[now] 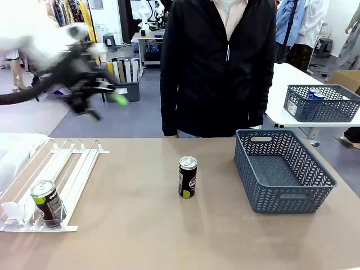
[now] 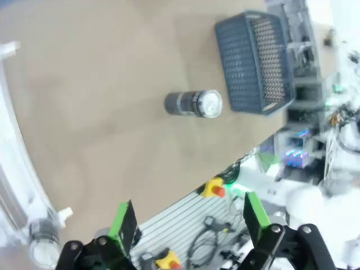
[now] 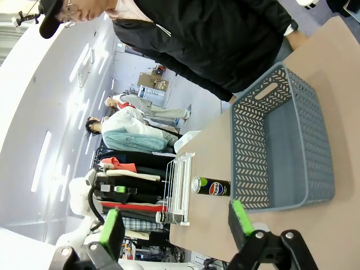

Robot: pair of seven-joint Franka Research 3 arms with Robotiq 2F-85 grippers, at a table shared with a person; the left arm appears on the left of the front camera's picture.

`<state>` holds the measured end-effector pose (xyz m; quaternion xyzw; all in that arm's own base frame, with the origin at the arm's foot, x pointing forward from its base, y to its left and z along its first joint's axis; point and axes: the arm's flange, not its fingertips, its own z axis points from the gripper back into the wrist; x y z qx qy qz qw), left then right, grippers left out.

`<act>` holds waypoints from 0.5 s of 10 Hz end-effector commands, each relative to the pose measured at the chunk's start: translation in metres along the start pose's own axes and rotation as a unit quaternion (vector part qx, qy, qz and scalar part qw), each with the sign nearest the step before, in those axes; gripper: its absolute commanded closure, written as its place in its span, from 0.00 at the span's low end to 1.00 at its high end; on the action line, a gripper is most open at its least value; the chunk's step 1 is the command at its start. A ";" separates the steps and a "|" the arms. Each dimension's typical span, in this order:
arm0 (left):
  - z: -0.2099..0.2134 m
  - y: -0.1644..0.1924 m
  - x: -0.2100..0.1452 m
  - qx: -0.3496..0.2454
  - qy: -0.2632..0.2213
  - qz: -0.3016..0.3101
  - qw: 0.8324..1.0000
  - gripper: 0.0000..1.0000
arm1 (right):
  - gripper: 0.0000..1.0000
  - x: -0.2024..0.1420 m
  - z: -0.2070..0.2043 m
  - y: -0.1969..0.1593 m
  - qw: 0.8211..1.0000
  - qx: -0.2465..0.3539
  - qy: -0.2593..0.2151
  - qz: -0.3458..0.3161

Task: Retrieve and store the cans from the dispenser.
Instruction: Pick up one can from the Automatic Can Dispenser and place it in the middle of the table.

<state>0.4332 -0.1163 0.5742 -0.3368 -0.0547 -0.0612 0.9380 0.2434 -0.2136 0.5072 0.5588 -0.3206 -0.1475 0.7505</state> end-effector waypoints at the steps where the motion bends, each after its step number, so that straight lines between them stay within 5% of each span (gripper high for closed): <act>1: 0.044 0.103 -0.055 -0.082 -0.068 0.110 0.988 0.00 | 0.00 0.001 -0.002 0.001 1.000 0.013 -0.007 0.011; 3: 0.058 0.186 -0.097 -0.191 -0.128 0.205 0.951 0.00 | 0.00 0.001 -0.002 0.001 1.000 0.013 -0.007 0.011; 5: 0.046 0.223 -0.106 -0.302 -0.141 0.208 0.919 0.00 | 0.00 0.001 -0.002 0.001 1.000 0.013 -0.007 0.011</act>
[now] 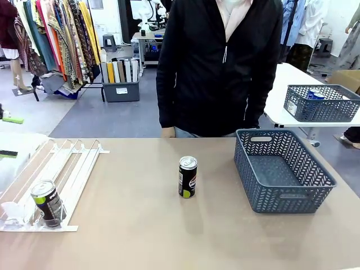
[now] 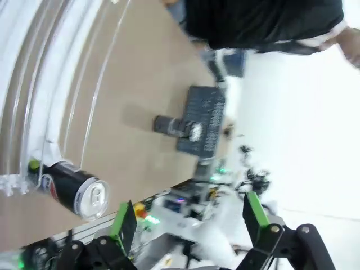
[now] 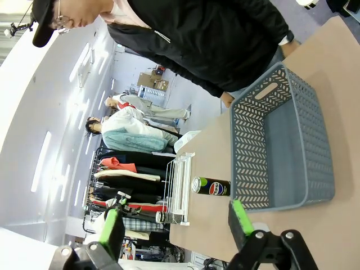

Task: Retrieve and store the cans from the dispenser.
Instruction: Pick up one can from the Automatic Can Dispenser and place it in the middle of the table.

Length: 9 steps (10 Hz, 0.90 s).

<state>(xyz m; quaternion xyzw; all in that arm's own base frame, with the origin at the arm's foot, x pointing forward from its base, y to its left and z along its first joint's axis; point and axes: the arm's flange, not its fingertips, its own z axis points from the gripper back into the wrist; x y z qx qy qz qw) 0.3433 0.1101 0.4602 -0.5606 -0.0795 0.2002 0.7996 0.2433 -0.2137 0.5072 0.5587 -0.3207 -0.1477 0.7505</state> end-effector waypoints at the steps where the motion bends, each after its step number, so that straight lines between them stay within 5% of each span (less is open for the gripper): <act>1: -0.031 -0.004 0.015 -0.046 0.012 0.018 0.999 0.00 | 0.00 0.001 -0.002 0.001 1.000 0.013 -0.007 0.011; 2: 0.000 0.000 0.000 0.000 0.000 0.000 1.000 0.00 | 0.00 0.001 -0.002 0.001 1.000 0.013 -0.007 0.011; 9: 0.000 0.000 0.000 0.000 0.000 0.000 1.000 0.00 | 0.00 0.001 -0.002 0.001 1.000 0.013 -0.007 0.011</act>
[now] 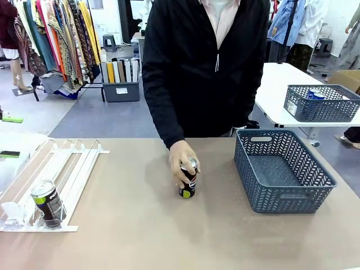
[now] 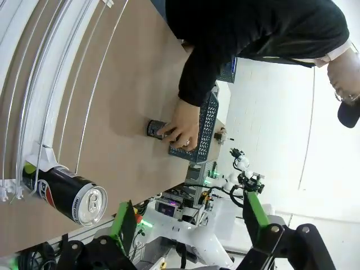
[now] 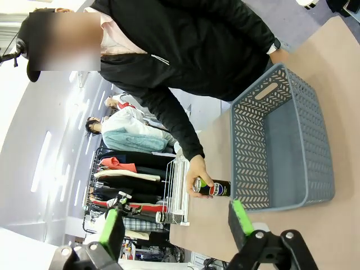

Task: Retrieve and store the cans from the dispenser.
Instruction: Pick up one can from the Automatic Can Dispenser and place it in the middle of the table.

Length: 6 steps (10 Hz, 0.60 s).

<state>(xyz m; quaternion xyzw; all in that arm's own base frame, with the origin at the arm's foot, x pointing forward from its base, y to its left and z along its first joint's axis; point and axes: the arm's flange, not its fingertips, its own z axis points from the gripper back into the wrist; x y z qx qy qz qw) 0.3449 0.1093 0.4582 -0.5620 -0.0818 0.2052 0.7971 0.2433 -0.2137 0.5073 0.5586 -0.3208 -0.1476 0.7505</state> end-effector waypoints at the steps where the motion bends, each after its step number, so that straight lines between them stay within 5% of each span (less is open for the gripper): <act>1: 0.002 -0.001 -0.001 0.003 0.005 -0.003 1.000 0.00 | 0.00 0.001 -0.002 0.001 1.000 0.013 -0.007 0.011; 5: 0.000 0.000 0.000 0.000 0.000 0.000 1.000 0.00 | 0.00 0.001 -0.002 0.001 1.000 0.013 -0.007 0.011; 6: -0.014 -0.028 -0.011 0.107 -0.011 -0.045 0.993 0.00 | 0.00 0.001 -0.002 0.001 1.000 0.013 -0.007 0.011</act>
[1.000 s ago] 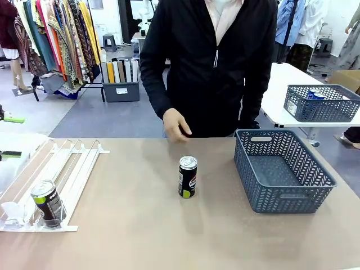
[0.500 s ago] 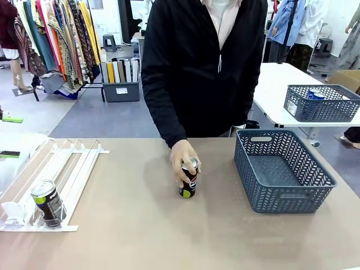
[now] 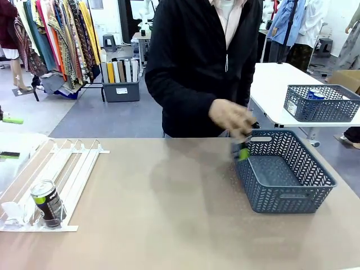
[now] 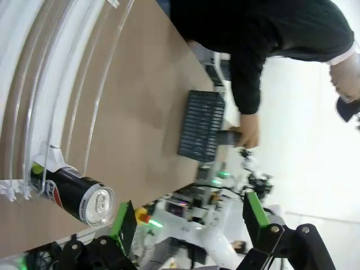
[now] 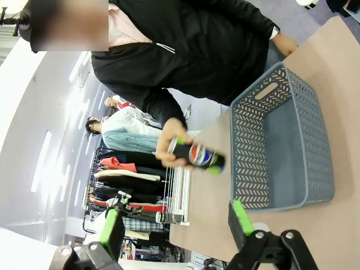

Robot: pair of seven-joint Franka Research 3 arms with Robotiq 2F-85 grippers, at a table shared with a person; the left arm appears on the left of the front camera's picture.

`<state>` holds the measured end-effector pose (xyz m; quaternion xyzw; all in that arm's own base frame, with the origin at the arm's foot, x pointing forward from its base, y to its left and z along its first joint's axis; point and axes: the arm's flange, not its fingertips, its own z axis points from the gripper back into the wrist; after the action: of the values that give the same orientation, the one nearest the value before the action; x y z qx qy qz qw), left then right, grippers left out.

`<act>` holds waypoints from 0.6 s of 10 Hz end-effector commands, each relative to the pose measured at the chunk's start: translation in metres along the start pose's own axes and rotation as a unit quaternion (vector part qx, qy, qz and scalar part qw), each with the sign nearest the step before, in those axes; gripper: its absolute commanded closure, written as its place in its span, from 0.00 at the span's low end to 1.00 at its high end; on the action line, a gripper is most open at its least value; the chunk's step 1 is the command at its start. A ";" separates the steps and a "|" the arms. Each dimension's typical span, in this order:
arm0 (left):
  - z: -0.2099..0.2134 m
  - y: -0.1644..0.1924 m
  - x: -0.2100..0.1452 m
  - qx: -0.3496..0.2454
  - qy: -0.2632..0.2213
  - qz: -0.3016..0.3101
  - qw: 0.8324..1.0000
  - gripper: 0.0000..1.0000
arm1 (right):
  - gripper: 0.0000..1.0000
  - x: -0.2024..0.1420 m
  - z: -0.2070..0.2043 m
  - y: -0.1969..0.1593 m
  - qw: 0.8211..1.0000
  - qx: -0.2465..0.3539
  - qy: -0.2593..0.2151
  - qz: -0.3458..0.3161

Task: Retrieve and store the cans from the dispenser.
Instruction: Pick up one can from the Automatic Can Dispenser and place it in the middle of the table.

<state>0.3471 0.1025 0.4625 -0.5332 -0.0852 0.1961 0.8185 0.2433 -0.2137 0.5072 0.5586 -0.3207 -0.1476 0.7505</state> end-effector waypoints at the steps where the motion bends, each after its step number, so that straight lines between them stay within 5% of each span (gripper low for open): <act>1: -0.020 -0.047 -0.028 0.165 0.012 -0.090 0.982 0.00 | 0.00 0.001 -0.002 0.001 1.000 0.013 -0.007 0.011; 3: -0.045 -0.078 -0.068 0.347 -0.030 -0.175 0.921 0.00 | 0.00 0.001 -0.002 0.001 1.000 0.013 -0.007 0.011; 4: -0.059 -0.086 -0.085 0.442 -0.063 -0.221 0.867 0.00 | 0.00 0.001 -0.002 0.001 1.000 0.013 -0.007 0.011; 6: -0.083 -0.090 -0.103 0.509 -0.037 -0.270 0.816 0.00 | 0.00 0.001 -0.002 0.001 1.000 0.013 -0.007 0.011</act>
<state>0.3040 -0.0410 0.5317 -0.0837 -0.1423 0.0307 0.9858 0.2434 -0.2135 0.5074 0.5584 -0.3206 -0.1475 0.7507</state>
